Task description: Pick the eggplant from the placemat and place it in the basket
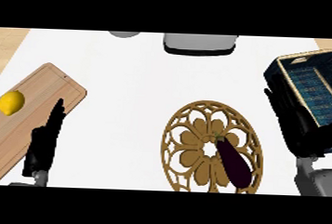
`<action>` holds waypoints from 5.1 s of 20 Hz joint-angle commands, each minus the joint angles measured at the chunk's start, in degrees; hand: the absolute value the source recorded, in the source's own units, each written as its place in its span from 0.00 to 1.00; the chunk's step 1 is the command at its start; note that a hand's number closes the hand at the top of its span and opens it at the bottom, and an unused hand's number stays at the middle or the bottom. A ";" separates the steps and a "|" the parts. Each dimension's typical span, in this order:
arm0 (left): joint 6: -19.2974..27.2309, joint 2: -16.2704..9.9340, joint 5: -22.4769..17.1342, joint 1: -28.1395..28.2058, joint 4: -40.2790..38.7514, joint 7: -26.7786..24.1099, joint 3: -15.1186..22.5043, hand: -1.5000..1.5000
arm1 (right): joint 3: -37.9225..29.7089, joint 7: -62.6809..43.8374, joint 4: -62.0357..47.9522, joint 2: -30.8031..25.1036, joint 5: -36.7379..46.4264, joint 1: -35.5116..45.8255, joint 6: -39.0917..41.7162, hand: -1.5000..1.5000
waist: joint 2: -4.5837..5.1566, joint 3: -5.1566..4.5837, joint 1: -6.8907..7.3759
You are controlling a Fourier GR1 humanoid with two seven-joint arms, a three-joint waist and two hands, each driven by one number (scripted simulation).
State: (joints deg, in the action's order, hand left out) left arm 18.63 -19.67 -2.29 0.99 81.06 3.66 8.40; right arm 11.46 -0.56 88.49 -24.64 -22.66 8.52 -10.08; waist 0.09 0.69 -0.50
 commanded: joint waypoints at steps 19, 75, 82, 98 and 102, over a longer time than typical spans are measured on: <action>-3.12 6.18 -7.67 -0.55 13.44 -4.70 -0.78 0.50 | 22.13 -31.68 18.95 -5.10 57.70 -3.53 -17.57 0.00 | -1.53 -1.50 -1.75; -4.16 9.44 -5.06 -0.31 15.81 -4.09 -0.45 0.50 | 28.50 -73.00 20.41 3.97 65.36 5.27 27.71 0.00 | -0.22 -0.70 0.55; -5.98 8.24 -6.63 -4.79 15.31 -0.53 -3.12 0.50 | 26.31 -72.63 18.73 9.34 67.81 5.05 31.54 0.00 | -0.19 -0.71 0.34; -5.60 12.56 -2.12 -0.63 14.48 -4.66 -1.35 0.50 | 20.60 -62.36 14.07 13.01 74.58 -2.22 32.73 0.00 | -0.14 -0.69 0.49; -6.14 13.42 -2.12 -2.39 13.04 -4.54 -2.63 0.50 | 18.48 -59.39 14.64 13.40 75.91 -3.32 34.04 0.00 | -0.11 -0.70 0.42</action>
State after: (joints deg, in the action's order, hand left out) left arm 12.08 -8.21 -5.55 -1.03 96.33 0.73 5.65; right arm 31.36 -57.30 101.62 -11.67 52.26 6.23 21.06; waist -0.04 0.00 0.02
